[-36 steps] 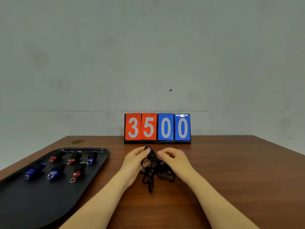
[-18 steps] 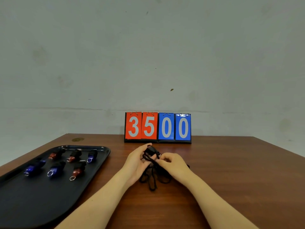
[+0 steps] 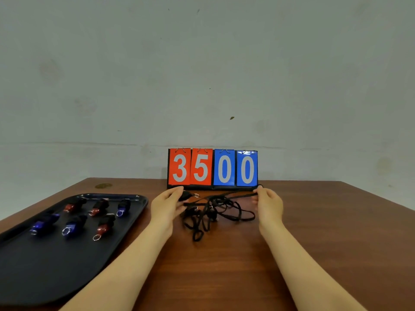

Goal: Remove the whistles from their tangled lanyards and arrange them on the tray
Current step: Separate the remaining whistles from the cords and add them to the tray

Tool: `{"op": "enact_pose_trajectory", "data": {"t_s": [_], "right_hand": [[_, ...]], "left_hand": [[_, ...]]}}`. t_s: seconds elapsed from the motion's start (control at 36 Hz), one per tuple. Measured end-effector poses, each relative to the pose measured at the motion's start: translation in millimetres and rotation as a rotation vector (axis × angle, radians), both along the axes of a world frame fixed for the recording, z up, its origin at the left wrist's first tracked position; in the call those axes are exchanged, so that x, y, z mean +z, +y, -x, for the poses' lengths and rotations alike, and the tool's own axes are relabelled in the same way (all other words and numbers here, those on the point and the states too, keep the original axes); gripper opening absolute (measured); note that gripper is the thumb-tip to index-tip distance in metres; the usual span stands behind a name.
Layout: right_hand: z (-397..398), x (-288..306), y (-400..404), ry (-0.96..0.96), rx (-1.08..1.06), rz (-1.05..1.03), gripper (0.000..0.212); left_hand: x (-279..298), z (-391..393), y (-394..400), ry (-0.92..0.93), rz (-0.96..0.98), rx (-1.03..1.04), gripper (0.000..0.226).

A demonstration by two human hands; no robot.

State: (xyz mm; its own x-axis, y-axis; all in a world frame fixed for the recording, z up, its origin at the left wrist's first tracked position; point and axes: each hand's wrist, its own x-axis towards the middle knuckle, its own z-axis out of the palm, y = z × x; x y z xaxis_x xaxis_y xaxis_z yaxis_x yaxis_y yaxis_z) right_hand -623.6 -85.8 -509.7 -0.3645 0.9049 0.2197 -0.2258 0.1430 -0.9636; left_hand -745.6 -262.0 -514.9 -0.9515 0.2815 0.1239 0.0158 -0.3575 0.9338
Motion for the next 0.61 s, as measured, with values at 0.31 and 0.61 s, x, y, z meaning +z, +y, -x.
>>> {"op": "enact_pose_trajectory", "data": {"t_s": [0.31, 0.61], "right_hand": [[-2.1, -3.5, -6.4, -0.219, -0.067, -0.302, 0.016], [8.8, -6.0, -64.2, -0.349, 0.603, -0.694, 0.009]], "left_hand": [[14.6, -14.7, -2.4, 0.277, 0.133, 0.039, 0.01], [21.6, -31.0, -1.2, 0.216, -0.111, -0.197, 0.013]]}}
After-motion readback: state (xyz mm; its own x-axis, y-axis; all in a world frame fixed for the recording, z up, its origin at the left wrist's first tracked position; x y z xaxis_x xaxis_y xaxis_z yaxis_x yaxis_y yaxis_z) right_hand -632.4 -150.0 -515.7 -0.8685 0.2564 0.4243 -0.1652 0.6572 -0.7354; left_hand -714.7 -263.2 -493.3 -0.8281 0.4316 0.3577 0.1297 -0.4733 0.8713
